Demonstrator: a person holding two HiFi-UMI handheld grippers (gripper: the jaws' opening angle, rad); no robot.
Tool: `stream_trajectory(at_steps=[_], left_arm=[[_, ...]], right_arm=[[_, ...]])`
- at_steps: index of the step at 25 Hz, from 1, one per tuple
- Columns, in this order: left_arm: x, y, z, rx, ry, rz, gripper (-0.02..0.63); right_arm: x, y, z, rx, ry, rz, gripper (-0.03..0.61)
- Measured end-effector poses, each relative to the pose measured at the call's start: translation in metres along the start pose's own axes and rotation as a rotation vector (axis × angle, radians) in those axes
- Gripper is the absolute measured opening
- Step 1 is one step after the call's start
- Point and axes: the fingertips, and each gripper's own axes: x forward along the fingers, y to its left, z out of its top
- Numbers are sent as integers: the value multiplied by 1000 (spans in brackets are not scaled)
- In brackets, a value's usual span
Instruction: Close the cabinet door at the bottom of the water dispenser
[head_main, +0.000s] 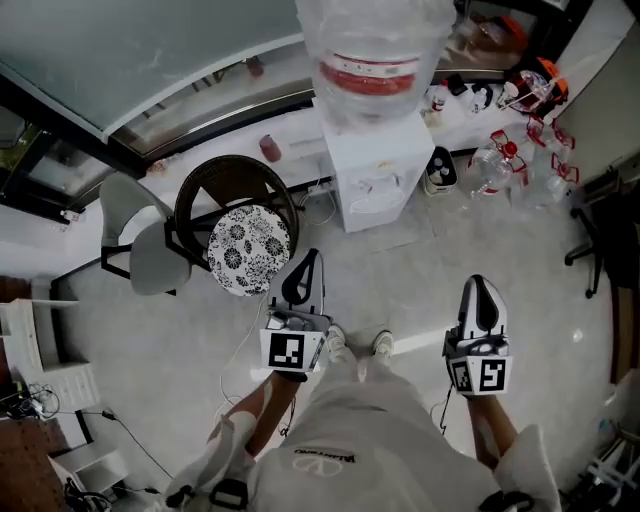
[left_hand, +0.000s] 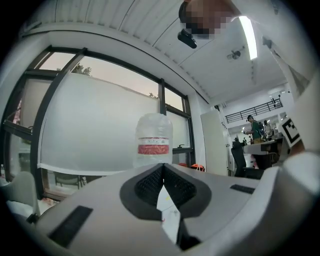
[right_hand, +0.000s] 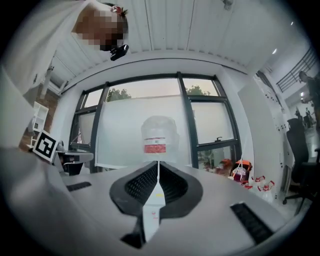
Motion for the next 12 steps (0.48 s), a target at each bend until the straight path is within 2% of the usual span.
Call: stream_trajectory(at_steps=[5,8,12], left_arm=[[-25,14,34,-5,-60,37,8],[-39,22,44,37,-93,56,8],[-43,20,48,47,-94,52,8]], right_arm=[[-23,-4,27,-36,-33,-53,21],[-38,-13,39,-49,-46,-70,21],[-49,-21,41,-5,-37,-91,21]])
